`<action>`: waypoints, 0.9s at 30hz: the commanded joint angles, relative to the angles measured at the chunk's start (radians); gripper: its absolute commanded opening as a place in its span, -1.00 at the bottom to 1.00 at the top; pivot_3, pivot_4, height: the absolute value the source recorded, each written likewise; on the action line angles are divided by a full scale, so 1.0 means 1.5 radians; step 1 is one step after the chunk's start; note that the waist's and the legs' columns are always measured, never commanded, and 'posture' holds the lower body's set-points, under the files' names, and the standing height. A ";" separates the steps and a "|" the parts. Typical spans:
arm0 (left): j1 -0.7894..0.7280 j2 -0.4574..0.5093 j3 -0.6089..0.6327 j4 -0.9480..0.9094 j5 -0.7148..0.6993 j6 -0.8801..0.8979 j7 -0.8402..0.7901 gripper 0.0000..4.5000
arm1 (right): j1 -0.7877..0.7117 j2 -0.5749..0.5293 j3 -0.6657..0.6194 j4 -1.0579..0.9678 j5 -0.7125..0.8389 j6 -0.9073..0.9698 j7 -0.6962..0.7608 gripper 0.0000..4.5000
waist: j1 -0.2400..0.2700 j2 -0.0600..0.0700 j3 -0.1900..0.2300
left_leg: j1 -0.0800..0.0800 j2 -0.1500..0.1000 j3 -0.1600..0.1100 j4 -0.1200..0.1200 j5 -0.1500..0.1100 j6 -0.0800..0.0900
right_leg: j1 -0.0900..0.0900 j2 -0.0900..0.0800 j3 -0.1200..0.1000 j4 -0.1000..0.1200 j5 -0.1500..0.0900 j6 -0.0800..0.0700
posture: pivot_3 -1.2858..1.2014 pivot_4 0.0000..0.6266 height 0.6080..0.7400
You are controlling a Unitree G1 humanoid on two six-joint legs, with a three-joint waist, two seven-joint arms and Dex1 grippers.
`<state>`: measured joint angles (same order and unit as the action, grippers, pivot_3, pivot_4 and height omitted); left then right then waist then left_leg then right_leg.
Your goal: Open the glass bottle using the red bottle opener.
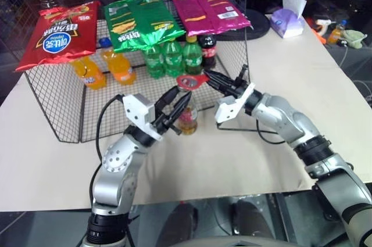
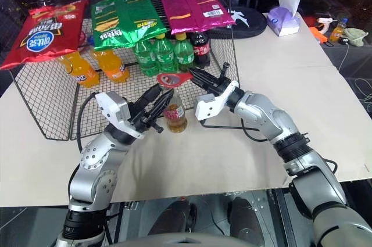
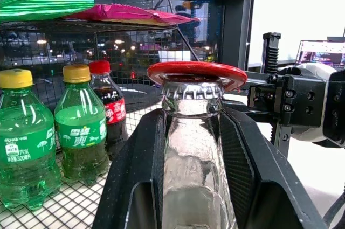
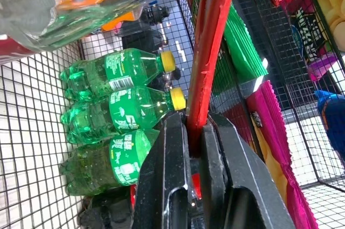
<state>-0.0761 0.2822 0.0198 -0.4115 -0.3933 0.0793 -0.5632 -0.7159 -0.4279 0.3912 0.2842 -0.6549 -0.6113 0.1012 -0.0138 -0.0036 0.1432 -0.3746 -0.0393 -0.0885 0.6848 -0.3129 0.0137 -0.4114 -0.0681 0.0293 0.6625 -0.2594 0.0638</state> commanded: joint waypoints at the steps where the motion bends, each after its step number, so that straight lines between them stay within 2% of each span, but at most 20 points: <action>1: 0.009 0.001 -0.025 0.016 0.006 0.012 -0.007 -0.57 | -0.038 -0.005 -0.044 -0.025 0.003 0.012 -0.027 -1.00 | 0.000 0.000 0.000 | 0.000 0.000 0.000 0.000 0.000 0.000 | 0.000 0.000 0.000 0.000 0.000 0.000 | 0.03 -0.52 1.00; 10: 0.017 0.001 -0.029 0.013 0.006 0.011 -0.004 -0.57 | -0.063 -0.011 -0.063 -0.042 -0.038 0.045 -0.070 -1.00 | 0.001 0.000 0.000 | 0.000 0.000 0.000 0.000 0.000 0.000 | 0.000 0.000 0.000 0.000 0.000 0.000 | 0.03 -0.52 1.00; 27: 0.015 -0.003 -0.030 0.023 0.007 0.001 0.000 -0.57 | -0.068 0.000 -0.089 -0.030 0.005 0.087 -0.074 -1.00 | -0.001 0.000 0.000 | 0.000 0.000 0.000 -0.001 0.000 0.000 | 0.000 0.000 0.000 0.000 0.000 0.000 | 0.03 -0.52 1.00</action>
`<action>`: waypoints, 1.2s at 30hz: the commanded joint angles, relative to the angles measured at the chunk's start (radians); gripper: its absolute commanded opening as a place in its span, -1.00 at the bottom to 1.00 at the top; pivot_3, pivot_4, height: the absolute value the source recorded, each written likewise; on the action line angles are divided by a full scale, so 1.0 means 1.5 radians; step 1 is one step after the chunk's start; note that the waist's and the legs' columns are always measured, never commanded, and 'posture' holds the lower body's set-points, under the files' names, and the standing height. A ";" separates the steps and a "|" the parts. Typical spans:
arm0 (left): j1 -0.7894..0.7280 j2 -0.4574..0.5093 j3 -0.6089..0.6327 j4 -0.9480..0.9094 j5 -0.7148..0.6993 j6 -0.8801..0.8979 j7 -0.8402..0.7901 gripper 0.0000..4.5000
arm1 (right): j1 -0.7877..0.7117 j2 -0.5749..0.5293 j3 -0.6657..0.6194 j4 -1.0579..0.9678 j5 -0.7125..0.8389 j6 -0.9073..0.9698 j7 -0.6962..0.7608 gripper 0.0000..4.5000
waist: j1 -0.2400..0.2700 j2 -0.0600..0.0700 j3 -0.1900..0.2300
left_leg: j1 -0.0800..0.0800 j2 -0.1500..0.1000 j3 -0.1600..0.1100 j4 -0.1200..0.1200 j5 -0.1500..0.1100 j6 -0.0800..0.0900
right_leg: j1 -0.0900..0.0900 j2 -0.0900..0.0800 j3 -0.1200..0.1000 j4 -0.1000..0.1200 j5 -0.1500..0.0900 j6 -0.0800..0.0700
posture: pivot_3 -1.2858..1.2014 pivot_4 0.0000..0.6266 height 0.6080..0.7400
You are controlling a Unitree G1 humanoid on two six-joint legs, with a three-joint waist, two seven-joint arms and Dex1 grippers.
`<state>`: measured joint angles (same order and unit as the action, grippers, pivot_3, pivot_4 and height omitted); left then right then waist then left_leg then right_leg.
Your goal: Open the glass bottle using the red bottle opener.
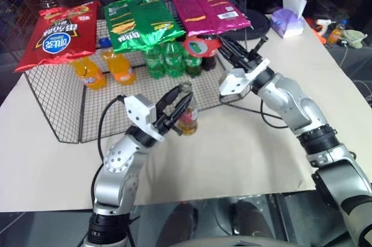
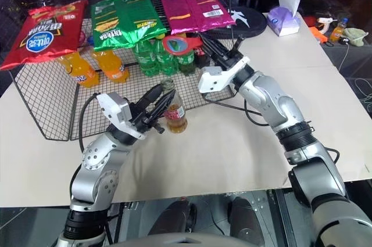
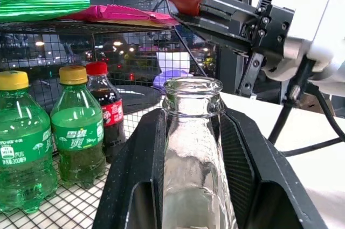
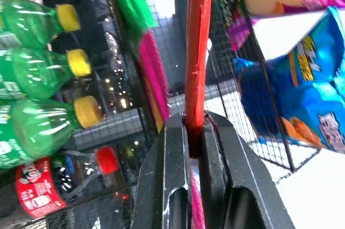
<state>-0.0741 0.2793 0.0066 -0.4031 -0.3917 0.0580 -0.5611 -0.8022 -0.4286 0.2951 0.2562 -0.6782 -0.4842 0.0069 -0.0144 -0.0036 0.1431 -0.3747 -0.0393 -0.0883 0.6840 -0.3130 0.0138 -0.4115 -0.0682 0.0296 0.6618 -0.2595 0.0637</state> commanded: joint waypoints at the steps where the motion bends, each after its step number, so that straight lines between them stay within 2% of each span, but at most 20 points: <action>1: 0.013 -0.002 -0.022 0.017 0.007 0.015 -0.001 -0.57 | -0.011 0.002 -0.026 -0.009 0.025 0.003 -0.011 -1.00 | 0.000 0.000 0.000 | 0.000 0.000 0.000 0.000 0.000 0.000 | 0.000 0.000 0.000 0.000 0.000 0.000 | 0.03 -0.52 1.00; 7: 0.021 0.000 -0.020 0.008 0.008 0.014 0.002 -0.57 | -0.006 0.008 -0.025 -0.006 0.040 0.008 -0.010 -1.00 | 0.000 0.000 0.000 | 0.000 0.000 0.000 0.000 0.000 0.000 | 0.000 0.000 0.000 0.000 0.000 0.000 | 0.03 -0.52 1.00; 9: 0.022 0.001 -0.018 0.007 0.009 0.014 0.004 -0.12 | -0.004 0.009 -0.026 -0.004 0.046 0.007 -0.009 -1.00 | 0.000 0.000 0.000 | 0.000 0.000 0.000 0.000 0.000 0.000 | 0.000 0.000 0.000 0.000 0.000 0.000 | 0.03 -0.52 1.00; 11: 0.023 0.002 -0.019 0.006 0.010 0.015 0.004 0.18 | -0.003 0.009 -0.026 -0.005 0.049 0.007 -0.009 -1.00 | -0.001 0.000 0.000 | 0.000 0.000 0.000 0.000 0.000 0.000 | 0.000 0.000 0.000 0.000 0.000 0.000 | 0.03 -0.52 1.00; 13: 0.022 0.001 -0.020 0.006 0.012 0.016 0.005 0.63 | -0.003 0.009 -0.026 -0.004 0.052 0.007 -0.010 -1.00 | -0.002 0.000 0.000 | -0.001 0.000 0.000 0.000 0.000 0.000 | -0.001 0.000 0.000 0.000 0.000 0.000 | 0.03 -0.52 1.00; 15: 0.021 0.001 -0.020 0.005 0.014 0.016 0.005 0.97 | -0.002 0.008 -0.026 -0.005 0.054 0.008 -0.010 -1.00 | -0.002 0.000 0.000 | -0.002 0.000 0.000 0.000 0.000 0.000 | -0.002 0.000 0.000 0.000 0.000 0.000 | 0.03 -0.52 1.00; 25: 0.031 0.009 -0.018 -0.003 0.011 0.020 -0.003 0.99 | 0.007 0.010 -0.028 -0.004 0.063 0.013 -0.011 -1.00 | -0.003 0.000 0.000 | -0.002 0.000 0.000 0.000 0.000 0.000 | -0.002 0.000 0.000 0.000 0.000 0.000 | 0.03 -0.52 1.00; 29: 0.051 0.021 -0.016 -0.019 0.007 0.026 -0.011 0.99 | 0.025 0.011 -0.034 -0.006 0.103 0.017 0.016 -1.00 | -0.004 0.000 0.000 | -0.002 0.000 0.000 0.000 0.000 0.000 | -0.002 0.000 0.000 0.000 0.000 0.000 | 0.03 -0.52 1.00; 34: 0.096 0.043 0.012 -0.036 -0.003 0.028 -0.012 0.99 | 0.126 0.032 -0.059 -0.032 0.300 0.117 0.186 -1.00 | -0.003 0.000 0.001 | -0.002 0.001 0.000 0.000 0.000 0.000 | -0.002 0.000 0.000 -0.001 0.000 0.000 | 0.03 -0.52 1.00; 36: 0.111 0.050 0.021 -0.040 -0.007 0.026 -0.015 0.99 | 0.158 0.033 -0.064 -0.058 0.349 0.162 0.240 -1.00 | -0.002 0.001 0.001 | -0.003 0.001 0.000 0.000 0.000 0.000 | -0.002 0.000 0.000 -0.001 0.000 0.000 | 0.03 -0.52 1.00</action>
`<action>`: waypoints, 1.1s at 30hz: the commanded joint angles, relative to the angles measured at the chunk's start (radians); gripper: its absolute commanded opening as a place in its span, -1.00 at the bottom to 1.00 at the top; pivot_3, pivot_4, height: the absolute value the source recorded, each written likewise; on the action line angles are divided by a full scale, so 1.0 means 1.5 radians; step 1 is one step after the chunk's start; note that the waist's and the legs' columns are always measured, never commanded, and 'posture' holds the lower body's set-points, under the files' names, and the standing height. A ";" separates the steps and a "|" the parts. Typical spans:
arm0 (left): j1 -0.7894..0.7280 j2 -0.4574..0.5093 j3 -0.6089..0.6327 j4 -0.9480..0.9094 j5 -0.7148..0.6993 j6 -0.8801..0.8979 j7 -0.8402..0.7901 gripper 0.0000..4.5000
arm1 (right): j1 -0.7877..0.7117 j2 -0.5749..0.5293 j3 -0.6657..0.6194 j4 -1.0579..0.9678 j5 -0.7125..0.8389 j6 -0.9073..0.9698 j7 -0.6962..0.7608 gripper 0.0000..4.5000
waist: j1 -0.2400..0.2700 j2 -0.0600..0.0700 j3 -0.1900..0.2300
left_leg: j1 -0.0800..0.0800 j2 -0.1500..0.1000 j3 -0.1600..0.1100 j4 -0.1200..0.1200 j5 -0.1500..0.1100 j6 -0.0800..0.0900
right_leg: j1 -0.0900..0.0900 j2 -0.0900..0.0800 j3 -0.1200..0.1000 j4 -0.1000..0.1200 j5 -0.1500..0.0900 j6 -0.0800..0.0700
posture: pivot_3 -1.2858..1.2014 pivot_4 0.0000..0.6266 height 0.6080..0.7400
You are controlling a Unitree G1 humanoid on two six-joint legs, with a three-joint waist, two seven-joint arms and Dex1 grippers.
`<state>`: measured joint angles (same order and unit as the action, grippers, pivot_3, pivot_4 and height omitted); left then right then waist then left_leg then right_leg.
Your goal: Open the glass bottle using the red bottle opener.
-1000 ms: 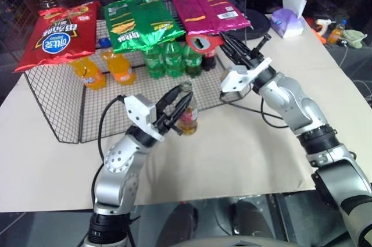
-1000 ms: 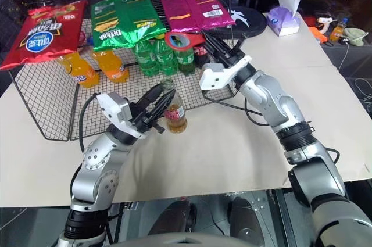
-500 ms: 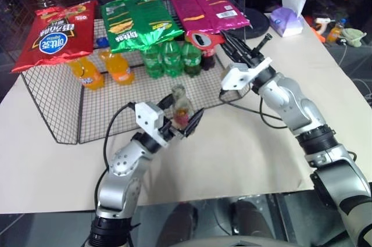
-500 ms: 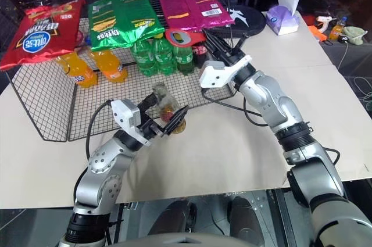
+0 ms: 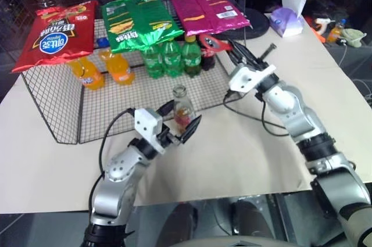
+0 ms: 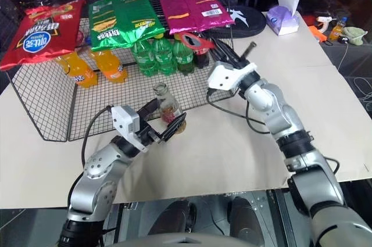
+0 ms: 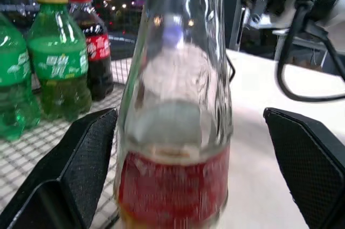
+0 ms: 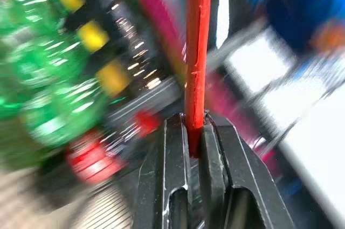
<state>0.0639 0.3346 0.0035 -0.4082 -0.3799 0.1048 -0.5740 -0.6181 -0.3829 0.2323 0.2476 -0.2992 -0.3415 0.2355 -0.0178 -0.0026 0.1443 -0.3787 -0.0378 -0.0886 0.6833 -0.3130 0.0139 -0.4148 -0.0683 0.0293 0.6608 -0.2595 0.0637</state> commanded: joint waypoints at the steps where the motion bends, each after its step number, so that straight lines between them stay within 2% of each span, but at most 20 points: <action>1: 0.026 0.017 0.026 -0.040 -0.017 -0.006 -0.008 0.99 | 0.057 0.005 -0.028 -0.075 0.128 0.107 0.114 -1.00 | 0.000 0.000 0.000 | 0.000 0.000 0.000 0.000 0.000 0.000 | 0.000 0.000 0.000 0.000 0.000 0.000 | 0.03 -0.52 1.00; 8: 0.097 0.042 0.035 -0.062 -0.020 -0.007 -0.029 0.99 | 0.179 0.011 -0.077 -0.238 0.323 0.444 0.214 -1.00 | 0.001 0.001 0.001 | 0.000 0.001 0.000 0.000 0.000 0.000 | 0.000 0.000 0.000 0.000 0.000 0.000 | 0.03 -0.52 1.00; 11: 0.140 0.044 0.053 -0.043 -0.014 -0.015 -0.024 0.99 | 0.227 -0.023 -0.069 -0.322 0.430 0.618 0.285 -1.00 | 0.002 0.001 0.001 | 0.000 0.001 0.000 -0.001 0.000 0.000 | 0.000 -0.001 0.000 -0.001 0.000 0.000 | 0.03 -0.52 1.00; 13: 0.164 0.045 0.060 -0.022 -0.001 -0.020 -0.021 0.99 | 0.261 -0.061 -0.041 -0.367 0.456 0.668 0.332 -1.00 | 0.003 0.001 0.001 | 0.000 0.001 0.000 -0.001 0.000 0.000 | 0.000 -0.001 0.000 -0.001 0.000 0.000 | 0.03 -0.52 1.00; 15: 0.176 0.047 0.060 -0.012 0.014 -0.031 -0.022 0.99 | 0.277 -0.082 -0.023 -0.381 0.445 0.674 0.339 -1.00 | 0.004 0.001 0.001 | 0.000 0.001 -0.001 -0.001 0.000 0.001 | 0.000 -0.001 -0.001 -0.001 0.000 0.000 | 0.03 -0.52 1.00; 16: 0.178 0.047 0.060 -0.009 0.019 -0.035 -0.021 1.00 | 0.280 -0.086 -0.020 -0.383 0.442 0.675 0.338 -0.63 | 0.004 0.001 0.001 | 0.000 0.001 -0.001 -0.001 0.000 0.001 | 0.000 -0.001 -0.001 -0.001 0.000 0.000 | 0.03 -0.52 1.00; 18: 0.181 0.046 0.063 -0.006 0.025 -0.034 -0.015 1.00 | 0.287 -0.088 -0.033 -0.389 0.450 0.676 0.336 -0.30 | 0.003 0.001 0.001 | 0.000 0.001 0.000 -0.001 -0.001 0.001 | 0.001 -0.001 -0.001 -0.001 0.000 0.000 | 0.03 -0.52 1.00; 19: 0.184 0.047 0.064 -0.005 0.029 -0.036 -0.013 1.00 | 0.292 -0.090 -0.045 -0.391 0.458 0.678 0.337 -0.05 | 0.003 0.001 0.001 | 0.000 0.001 -0.001 -0.001 -0.001 0.001 | 0.001 0.000 -0.001 -0.001 0.000 0.000 | 0.03 -0.52 1.00; 20: 0.187 0.047 0.067 -0.005 0.029 -0.035 -0.012 1.00 | 0.297 -0.096 -0.055 -0.392 0.459 0.670 0.340 0.12 | 0.004 0.001 0.001 | 0.001 0.001 -0.001 -0.001 -0.001 0.001 | 0.002 0.000 -0.001 -0.001 0.000 0.000 | 0.03 -0.52 1.00; 21: 0.190 0.047 0.070 -0.007 0.027 -0.033 -0.010 1.00 | 0.305 -0.103 -0.067 -0.390 0.468 0.672 0.348 0.42 | 0.004 0.001 0.001 | 0.001 0.001 -0.001 -0.001 -0.001 0.001 | 0.002 0.000 -0.001 -0.001 0.000 0.000 | 0.03 -0.52 1.00; 23: 0.203 0.052 0.078 -0.005 0.030 -0.031 -0.010 1.00 | 0.334 -0.132 -0.083 -0.390 0.460 0.642 0.365 0.84 | 0.007 0.001 0.001 | 0.001 0.001 -0.001 0.000 0.000 0.001 | 0.002 0.000 -0.001 -0.001 0.000 0.000 | 0.03 -0.52 1.00; 24: 0.209 0.054 0.081 -0.004 0.033 -0.031 -0.009 1.00 | 0.347 -0.140 -0.092 -0.385 0.459 0.621 0.371 0.98 | 0.008 0.000 0.000 | 0.001 0.000 -0.001 0.000 0.000 0.001 | 0.002 -0.001 -0.002 -0.001 0.000 0.000 | 0.03 -0.52 1.00; 28: 0.253 0.069 0.117 -0.010 0.033 -0.018 -0.005 1.00 | 0.429 -0.163 -0.187 -0.337 0.474 0.479 0.430 0.98 | 0.011 0.000 0.000 | 0.001 0.000 -0.001 0.000 -0.001 0.001 | 0.002 -0.001 -0.002 -0.002 0.000 0.000 | 0.03 -0.52 1.00; 33: 0.313 0.089 0.152 -0.022 0.030 -0.033 -0.022 1.00 | 0.503 -0.171 -0.260 -0.262 0.487 0.296 0.524 0.98 | 0.009 0.000 0.001 | 0.001 0.001 -0.001 -0.001 -0.001 0.001 | 0.002 -0.001 -0.002 -0.002 0.000 0.000 | 0.03 -0.52 1.00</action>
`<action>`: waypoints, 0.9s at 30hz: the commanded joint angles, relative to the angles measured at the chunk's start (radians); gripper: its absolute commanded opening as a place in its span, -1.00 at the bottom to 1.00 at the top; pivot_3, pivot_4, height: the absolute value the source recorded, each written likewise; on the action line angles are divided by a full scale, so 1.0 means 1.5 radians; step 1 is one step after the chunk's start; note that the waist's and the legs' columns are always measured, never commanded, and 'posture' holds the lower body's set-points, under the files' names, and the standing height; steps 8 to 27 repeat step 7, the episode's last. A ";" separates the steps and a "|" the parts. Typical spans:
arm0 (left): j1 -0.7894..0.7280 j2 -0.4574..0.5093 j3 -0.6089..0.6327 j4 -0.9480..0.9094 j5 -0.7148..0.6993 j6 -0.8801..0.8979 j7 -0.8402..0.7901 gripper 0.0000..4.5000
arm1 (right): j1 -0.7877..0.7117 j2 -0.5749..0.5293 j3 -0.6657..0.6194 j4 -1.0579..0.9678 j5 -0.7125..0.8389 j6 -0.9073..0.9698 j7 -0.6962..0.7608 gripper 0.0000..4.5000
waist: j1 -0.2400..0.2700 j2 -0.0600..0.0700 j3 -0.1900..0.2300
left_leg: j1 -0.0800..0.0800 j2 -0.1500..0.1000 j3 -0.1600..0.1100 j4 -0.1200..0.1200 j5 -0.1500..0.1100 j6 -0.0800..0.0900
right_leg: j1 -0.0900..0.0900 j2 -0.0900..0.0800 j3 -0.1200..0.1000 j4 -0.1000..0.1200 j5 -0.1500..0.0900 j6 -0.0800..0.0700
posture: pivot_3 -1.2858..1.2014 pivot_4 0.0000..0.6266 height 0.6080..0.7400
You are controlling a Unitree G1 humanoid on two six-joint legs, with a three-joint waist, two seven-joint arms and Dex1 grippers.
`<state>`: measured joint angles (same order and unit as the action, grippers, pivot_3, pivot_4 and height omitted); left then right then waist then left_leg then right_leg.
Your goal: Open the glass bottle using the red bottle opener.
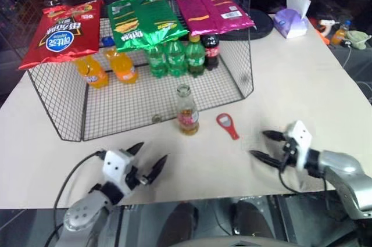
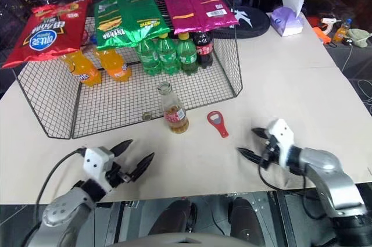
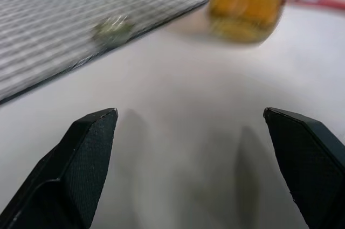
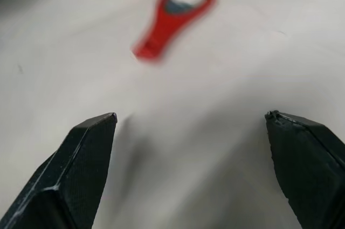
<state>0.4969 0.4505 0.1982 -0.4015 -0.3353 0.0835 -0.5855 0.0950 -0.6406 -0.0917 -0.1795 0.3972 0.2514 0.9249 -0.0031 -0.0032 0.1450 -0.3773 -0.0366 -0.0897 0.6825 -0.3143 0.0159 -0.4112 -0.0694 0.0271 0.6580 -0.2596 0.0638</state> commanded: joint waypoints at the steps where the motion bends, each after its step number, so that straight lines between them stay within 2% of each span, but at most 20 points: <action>1: 0.036 0.017 0.030 -0.025 -0.001 -0.027 -0.024 1.00 | 0.040 0.001 -0.054 0.034 0.030 -0.127 0.085 0.98 | -0.002 0.000 0.000 | 0.000 0.000 0.000 0.000 -0.001 0.002 | 0.000 0.000 0.000 0.000 0.000 0.000 | 0.03 -0.52 1.00; 7: 0.051 0.028 0.051 -0.011 -0.004 -0.049 -0.047 1.00 | 0.040 0.004 -0.084 0.112 0.051 -0.191 0.137 0.98 | -0.006 0.000 0.000 | 0.003 0.001 0.001 0.000 -0.002 0.003 | 0.002 0.000 0.001 0.000 0.000 0.000 | 0.03 -0.52 1.00; 27: 0.051 0.028 0.051 -0.011 -0.004 -0.049 -0.047 1.00 | 0.040 0.004 -0.084 0.112 0.051 -0.191 0.137 0.98 | -0.006 0.000 0.000 | 0.003 0.001 0.001 0.000 -0.002 0.003 | 0.002 0.000 0.001 0.000 0.000 0.000 | 0.03 -0.52 1.00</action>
